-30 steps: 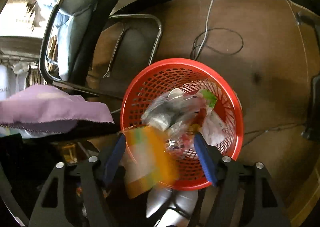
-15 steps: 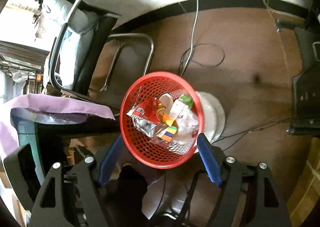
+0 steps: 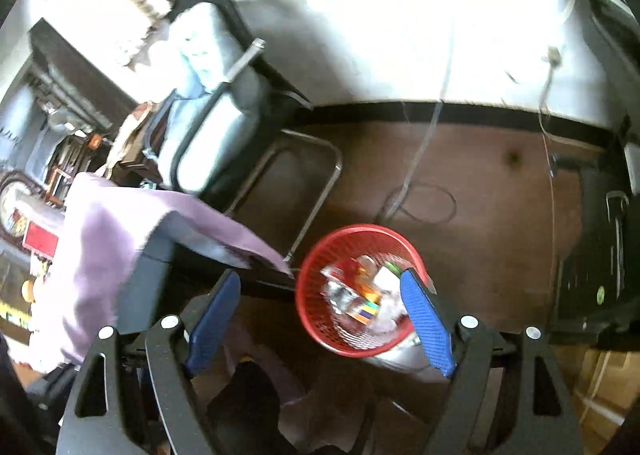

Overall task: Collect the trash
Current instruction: 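Swing both tools back over the table toward the tissue and mask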

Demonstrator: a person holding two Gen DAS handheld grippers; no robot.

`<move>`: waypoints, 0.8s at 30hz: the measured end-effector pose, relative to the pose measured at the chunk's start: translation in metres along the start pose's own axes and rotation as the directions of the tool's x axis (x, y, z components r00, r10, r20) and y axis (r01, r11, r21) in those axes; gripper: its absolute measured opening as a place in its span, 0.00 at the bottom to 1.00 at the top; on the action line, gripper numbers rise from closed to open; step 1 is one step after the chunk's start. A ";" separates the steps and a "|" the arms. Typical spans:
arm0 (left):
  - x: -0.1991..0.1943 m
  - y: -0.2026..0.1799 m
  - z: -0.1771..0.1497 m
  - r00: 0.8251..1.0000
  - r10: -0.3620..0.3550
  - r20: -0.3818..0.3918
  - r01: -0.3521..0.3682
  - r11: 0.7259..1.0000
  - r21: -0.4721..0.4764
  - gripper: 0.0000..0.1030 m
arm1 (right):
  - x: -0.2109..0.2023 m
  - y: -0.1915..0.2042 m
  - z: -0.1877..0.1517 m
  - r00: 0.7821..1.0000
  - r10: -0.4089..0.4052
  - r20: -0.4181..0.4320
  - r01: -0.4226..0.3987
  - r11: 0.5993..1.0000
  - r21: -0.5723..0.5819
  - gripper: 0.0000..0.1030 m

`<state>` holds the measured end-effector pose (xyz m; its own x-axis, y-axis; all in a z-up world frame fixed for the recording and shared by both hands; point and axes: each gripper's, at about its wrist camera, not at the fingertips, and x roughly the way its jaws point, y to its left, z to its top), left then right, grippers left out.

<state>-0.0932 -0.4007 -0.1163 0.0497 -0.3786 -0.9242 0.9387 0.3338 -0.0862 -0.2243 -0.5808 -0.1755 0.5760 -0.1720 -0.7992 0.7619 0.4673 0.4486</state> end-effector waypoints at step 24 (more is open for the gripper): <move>-0.243 0.289 -0.085 0.900 0.367 0.235 -0.158 0.778 -0.609 0.89 | -0.066 0.380 -0.041 0.960 0.277 -0.054 -0.251 0.754 -0.607 0.84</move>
<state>0.1374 -0.1391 0.0517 0.4691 -0.4211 -0.7763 0.5144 0.8448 -0.1475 0.0149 -0.3562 0.0318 0.7474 0.0108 -0.6643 0.2500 0.9218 0.2964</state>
